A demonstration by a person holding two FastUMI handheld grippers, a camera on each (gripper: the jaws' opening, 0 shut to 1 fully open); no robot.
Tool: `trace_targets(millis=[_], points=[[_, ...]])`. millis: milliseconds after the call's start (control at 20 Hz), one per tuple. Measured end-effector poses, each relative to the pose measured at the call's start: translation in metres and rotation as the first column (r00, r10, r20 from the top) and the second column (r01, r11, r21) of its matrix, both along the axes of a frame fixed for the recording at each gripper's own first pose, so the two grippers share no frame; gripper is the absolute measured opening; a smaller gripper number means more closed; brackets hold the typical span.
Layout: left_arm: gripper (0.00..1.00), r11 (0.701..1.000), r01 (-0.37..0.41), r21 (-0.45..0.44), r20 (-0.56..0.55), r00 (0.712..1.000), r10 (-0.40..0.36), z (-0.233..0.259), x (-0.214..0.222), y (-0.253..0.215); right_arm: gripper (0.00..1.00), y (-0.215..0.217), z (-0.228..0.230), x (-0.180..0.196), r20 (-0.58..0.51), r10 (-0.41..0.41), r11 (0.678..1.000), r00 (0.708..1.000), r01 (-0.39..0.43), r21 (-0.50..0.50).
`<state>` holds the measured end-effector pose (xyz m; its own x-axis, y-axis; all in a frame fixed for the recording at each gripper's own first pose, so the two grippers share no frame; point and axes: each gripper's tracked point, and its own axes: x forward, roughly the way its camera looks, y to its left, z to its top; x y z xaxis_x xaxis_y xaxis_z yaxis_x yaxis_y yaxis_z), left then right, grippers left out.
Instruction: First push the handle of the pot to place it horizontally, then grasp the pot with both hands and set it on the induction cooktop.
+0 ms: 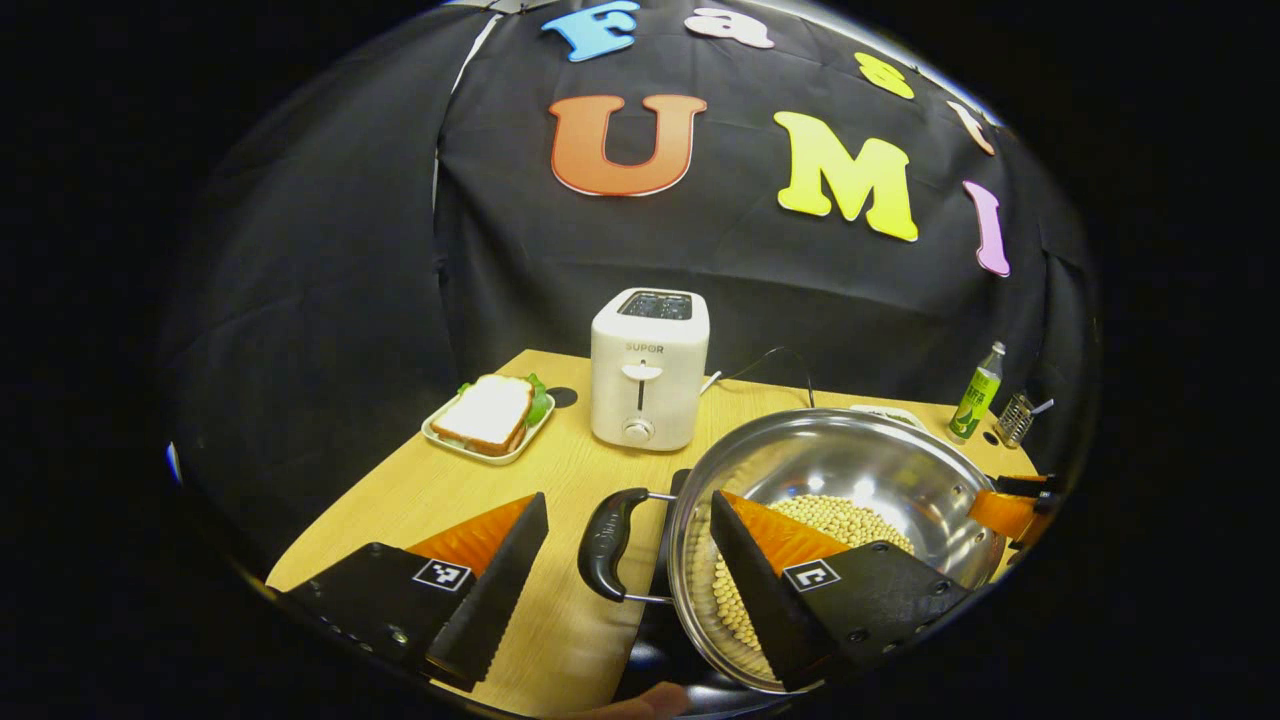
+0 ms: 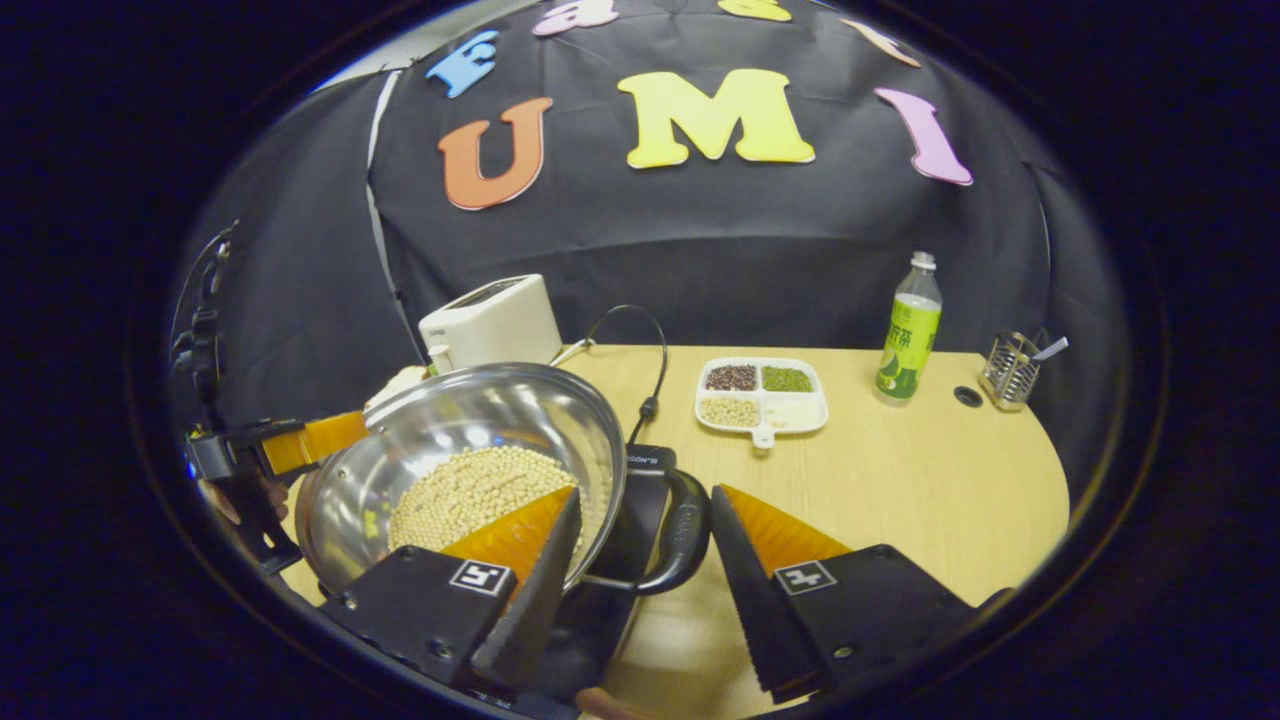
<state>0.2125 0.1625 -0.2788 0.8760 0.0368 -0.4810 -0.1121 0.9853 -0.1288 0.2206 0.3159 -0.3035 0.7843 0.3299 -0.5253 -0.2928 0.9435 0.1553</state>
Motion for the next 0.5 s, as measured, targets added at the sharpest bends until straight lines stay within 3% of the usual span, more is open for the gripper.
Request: trace_targets(millis=[50, 100, 200, 500], points=[[0.97, 0.999, -0.029, 0.027, 0.016, 0.999, 0.029, 0.006, -0.005, 0.004, 0.92, -0.001, 0.003, -0.005, 0.012, -0.001, 1.0, 1.0, 0.001, 0.024], [0.97, 0.997, -0.051, 0.058, 0.04, 0.998, 0.049, 0.012, -0.009, 0.009, 0.95, -0.003, 0.009, -0.01, 0.026, -0.002, 0.999, 1.0, 0.0, 0.055], [0.97, 0.993, -0.078, 0.092, 0.086, 0.994, 0.07, 0.027, -0.021, 0.014, 0.95, -0.009, 0.017, -0.026, 0.05, -0.005, 0.995, 0.999, 0.0, 0.101], [0.96, 0.994, -0.07, 0.085, 0.165, 0.985, 0.055, 0.066, -0.061, -0.01, 0.95, -0.051, 0.038, -0.072, 0.12, -0.056, 0.992, 0.991, 0.042, 0.117]])
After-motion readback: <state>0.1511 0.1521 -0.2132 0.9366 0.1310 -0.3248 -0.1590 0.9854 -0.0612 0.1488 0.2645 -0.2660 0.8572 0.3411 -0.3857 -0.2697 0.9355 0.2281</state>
